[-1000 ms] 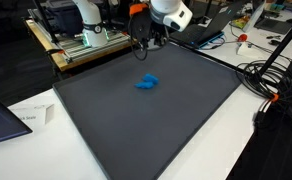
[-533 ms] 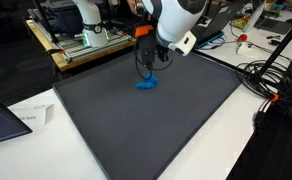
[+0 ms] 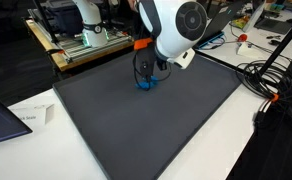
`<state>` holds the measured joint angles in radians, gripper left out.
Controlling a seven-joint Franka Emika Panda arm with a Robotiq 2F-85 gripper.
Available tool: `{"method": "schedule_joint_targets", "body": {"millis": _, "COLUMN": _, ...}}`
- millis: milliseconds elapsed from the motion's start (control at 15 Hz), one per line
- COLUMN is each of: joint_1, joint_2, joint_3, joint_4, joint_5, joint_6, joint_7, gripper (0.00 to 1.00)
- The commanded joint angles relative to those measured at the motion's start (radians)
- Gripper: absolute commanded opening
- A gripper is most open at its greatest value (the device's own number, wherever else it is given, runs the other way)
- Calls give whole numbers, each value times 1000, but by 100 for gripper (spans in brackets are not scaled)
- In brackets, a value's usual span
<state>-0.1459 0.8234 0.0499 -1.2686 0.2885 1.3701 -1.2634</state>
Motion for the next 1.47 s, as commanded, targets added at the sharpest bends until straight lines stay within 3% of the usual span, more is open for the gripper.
{"method": "schedule_joint_targets", "body": {"millis": 0, "joint_1": -17, "joint_2": 15, "joint_3": 19, "joint_4": 71, "joint_5": -32, "joint_6": -76, "joint_7": 5, "gripper": 1}}
{"method": "schedule_joint_targets", "body": {"millis": 400, "joint_1": -11, "joint_2": -133, "joint_3": -5, "joint_4": -80, "joint_5": -59, "joint_6": 54, "joint_7": 24, "gripper": 1}}
{"method": "schedule_joint_targets", "body": {"millis": 733, "joint_1": -5, "joint_2": -317, "joint_3": -26, "joint_4": -303, "joint_5": -63, "joint_6": 254, "joint_7": 84, "gripper": 1}}
{"method": "schedule_joint_targets", "body": {"millis": 1000, "joint_1": 0, "joint_2": -456, "joint_3": -42, "joint_4": -491, "joint_5": -46, "joint_6": 390, "joint_7": 207, "gripper": 1}}
{"method": "schedule_joint_targets", "body": {"millis": 1267, "joint_1": 21, "joint_2": -602, "joint_3": -57, "joint_4": -695, "joint_5": -64, "joint_6": 567, "joint_7": 388, "gripper": 1}}
{"method": "schedule_joint_targets", "body": {"millis": 1400, "joint_1": 34, "joint_2": -663, "joint_3": -60, "joint_4": -775, "joint_5": -67, "joint_6": 601, "joint_7": 508, "gripper": 1}}
